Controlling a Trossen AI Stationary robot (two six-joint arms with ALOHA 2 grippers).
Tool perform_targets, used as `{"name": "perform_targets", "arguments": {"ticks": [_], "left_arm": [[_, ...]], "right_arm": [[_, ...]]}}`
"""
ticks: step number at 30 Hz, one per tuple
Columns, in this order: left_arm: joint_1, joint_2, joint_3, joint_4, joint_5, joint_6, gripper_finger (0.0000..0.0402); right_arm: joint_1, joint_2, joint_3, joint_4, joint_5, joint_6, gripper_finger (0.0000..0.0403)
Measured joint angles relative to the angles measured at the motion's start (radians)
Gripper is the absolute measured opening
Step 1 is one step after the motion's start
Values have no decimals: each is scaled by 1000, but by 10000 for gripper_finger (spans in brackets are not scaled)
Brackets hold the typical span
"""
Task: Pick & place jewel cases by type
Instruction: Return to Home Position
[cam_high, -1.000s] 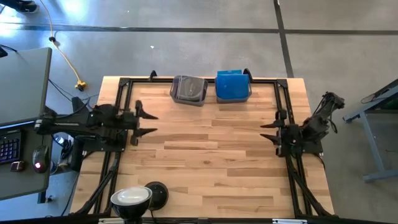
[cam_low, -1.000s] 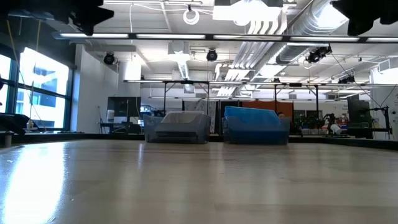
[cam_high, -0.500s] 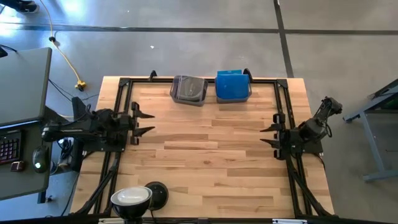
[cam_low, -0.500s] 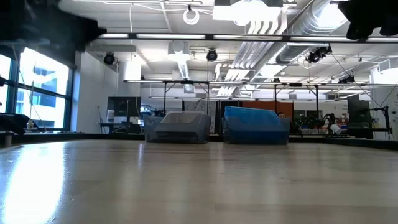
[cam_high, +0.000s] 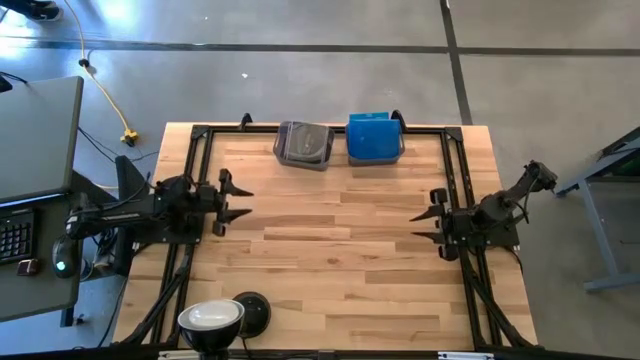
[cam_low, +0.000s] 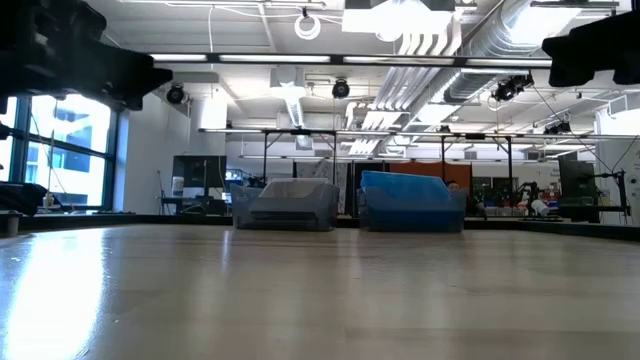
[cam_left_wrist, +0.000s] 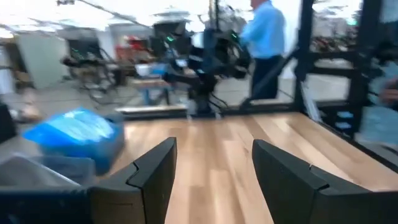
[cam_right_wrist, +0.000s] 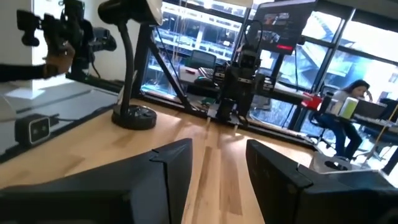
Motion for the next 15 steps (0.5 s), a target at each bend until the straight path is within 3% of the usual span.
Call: {"name": "perform_targets", "arguments": {"ticks": [4, 15], "left_arm": [[0, 1, -1, -54, 48, -11, 206], [0, 1, -2, -84, 44, 7, 206]], "right_arm": [[0, 0, 1, -1, -2, 52, 145], [0, 0, 1, 0, -3, 63, 146]]}}
